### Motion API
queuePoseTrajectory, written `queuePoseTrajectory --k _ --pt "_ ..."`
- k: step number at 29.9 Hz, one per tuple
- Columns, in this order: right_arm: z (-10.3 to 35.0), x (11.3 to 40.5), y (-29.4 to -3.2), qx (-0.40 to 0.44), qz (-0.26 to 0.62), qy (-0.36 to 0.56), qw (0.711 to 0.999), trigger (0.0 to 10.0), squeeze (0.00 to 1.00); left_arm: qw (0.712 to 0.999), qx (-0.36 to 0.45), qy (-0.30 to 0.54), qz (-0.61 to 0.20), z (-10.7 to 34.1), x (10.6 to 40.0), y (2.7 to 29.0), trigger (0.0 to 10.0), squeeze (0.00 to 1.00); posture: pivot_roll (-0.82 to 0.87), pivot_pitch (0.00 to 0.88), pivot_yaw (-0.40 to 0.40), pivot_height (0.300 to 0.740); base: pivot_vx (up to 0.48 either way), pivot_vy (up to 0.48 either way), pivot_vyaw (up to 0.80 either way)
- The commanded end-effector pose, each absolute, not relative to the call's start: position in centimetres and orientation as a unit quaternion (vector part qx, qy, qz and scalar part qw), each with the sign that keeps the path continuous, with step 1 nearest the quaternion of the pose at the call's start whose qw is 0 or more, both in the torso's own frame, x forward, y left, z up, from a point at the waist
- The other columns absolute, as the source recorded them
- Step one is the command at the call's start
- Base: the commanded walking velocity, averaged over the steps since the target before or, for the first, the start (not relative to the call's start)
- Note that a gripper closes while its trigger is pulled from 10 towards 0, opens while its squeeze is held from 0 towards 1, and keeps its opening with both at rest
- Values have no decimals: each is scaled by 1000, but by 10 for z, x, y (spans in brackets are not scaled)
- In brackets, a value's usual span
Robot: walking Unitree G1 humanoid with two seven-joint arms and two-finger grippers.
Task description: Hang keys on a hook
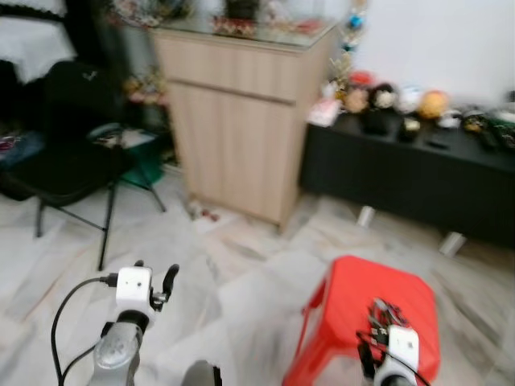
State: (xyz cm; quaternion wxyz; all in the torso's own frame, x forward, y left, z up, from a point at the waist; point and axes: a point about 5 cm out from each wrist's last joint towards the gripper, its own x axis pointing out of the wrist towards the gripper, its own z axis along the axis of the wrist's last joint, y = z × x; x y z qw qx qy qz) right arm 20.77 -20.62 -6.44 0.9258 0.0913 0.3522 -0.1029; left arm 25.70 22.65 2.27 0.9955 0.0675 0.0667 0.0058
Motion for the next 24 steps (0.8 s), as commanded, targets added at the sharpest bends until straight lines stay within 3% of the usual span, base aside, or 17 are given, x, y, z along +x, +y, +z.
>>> queuePoseTrajectory --k 1,10,13,16,24 --pt "-64 209 -204 96 -105 350 926 10000 0 996 64 68 8 24 259 229 10000 0 165 0 -51 639 0 0 0" --pt "-59 217 -206 95 -110 332 932 10000 0 996 59 59 10 30 263 228 10000 0 171 0 -52 639 0 0 0" --pt "-42 233 -213 3 -109 279 954 10000 0 997 58 57 9 31 264 227 10000 0 163 1 -45 639 0 0 0" --pt "-35 238 -220 -4 -136 256 957 10000 0 997 57 57 9 31 264 227 10000 0 161 1 -45 639 0 0 0" --pt "-31 242 -225 -24 -155 247 956 10000 0 997 54 56 10 32 263 228 10000 0 164 3 -46 639 272 0 0"
